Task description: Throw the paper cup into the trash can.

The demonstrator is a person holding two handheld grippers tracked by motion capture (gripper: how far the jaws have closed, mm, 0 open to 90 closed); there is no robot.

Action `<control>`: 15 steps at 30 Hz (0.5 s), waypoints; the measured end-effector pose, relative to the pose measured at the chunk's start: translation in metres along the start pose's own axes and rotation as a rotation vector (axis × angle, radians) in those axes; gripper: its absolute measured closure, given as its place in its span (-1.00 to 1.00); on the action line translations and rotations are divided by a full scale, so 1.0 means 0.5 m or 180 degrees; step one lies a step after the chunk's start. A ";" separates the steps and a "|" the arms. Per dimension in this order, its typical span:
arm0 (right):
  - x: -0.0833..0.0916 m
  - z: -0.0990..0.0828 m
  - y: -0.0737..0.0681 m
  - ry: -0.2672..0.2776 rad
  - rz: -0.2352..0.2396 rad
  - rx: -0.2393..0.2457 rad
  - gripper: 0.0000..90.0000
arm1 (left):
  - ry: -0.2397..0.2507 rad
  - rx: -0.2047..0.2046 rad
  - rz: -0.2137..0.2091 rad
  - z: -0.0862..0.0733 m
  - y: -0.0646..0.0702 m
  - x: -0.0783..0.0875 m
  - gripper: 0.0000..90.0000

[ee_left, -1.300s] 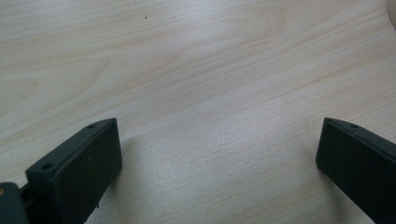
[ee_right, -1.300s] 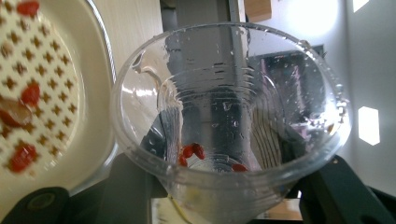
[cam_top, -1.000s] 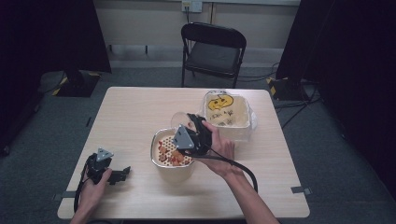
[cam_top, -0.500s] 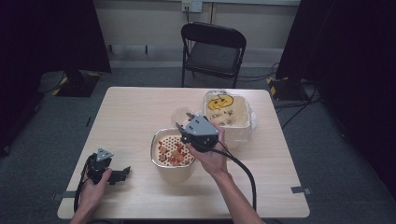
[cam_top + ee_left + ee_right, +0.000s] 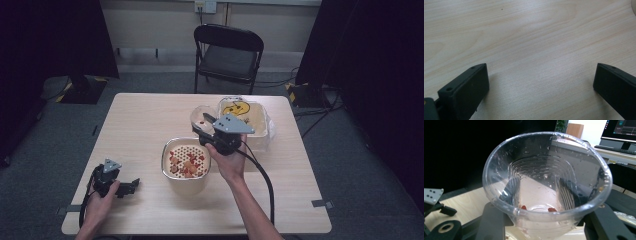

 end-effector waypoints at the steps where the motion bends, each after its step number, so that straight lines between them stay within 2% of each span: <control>1: 0.001 0.002 0.006 0.0006 -0.0014 -0.0029 0.17 | 0.0000 0.0000 -0.0003 0.000 0.000 0.000 -1.00; 5: 0.003 0.005 0.029 0.0010 -0.0059 -0.0086 0.17 | 0.0000 0.0000 0.0000 0.000 0.000 0.000 -1.00; 6: 0.005 0.005 0.044 -0.0008 -0.0078 -0.0111 0.17 | 0.0000 -0.0001 0.0000 0.000 0.000 0.000 -1.00; 7: 0.005 0.005 0.044 -0.0008 -0.0078 -0.0111 0.17 | 0.0012 0.0019 -0.0006 0.000 0.001 -0.001 -1.00; 8: 0.006 0.007 0.058 -0.0048 -0.0156 -0.0069 0.17 | 0.0012 0.0017 -0.0008 0.000 0.001 -0.001 -1.00; 11: 0.009 0.011 0.069 -0.0046 -0.0147 -0.0107 0.17 | 0.0001 0.0001 -0.0003 0.000 0.000 0.000 -1.00; 13: 0.014 0.019 0.089 -0.0019 -0.0202 -0.0137 0.17 | 0.0012 0.0019 -0.0009 0.000 0.001 -0.001 -1.00; 15: 0.016 0.021 0.096 -0.0018 -0.0237 -0.0146 0.17 | 0.0013 0.0019 -0.0008 0.000 0.001 -0.001 -1.00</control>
Point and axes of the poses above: each handheld gripper's, and its own axes: x roughly backward along the jaws, z roughly out of its top, y roughly to its right, the point moved 6 cm from there along -x, roughly forward along the jaws, and after that the axes turned 8 degrees about -z, right-handed, at the moved point
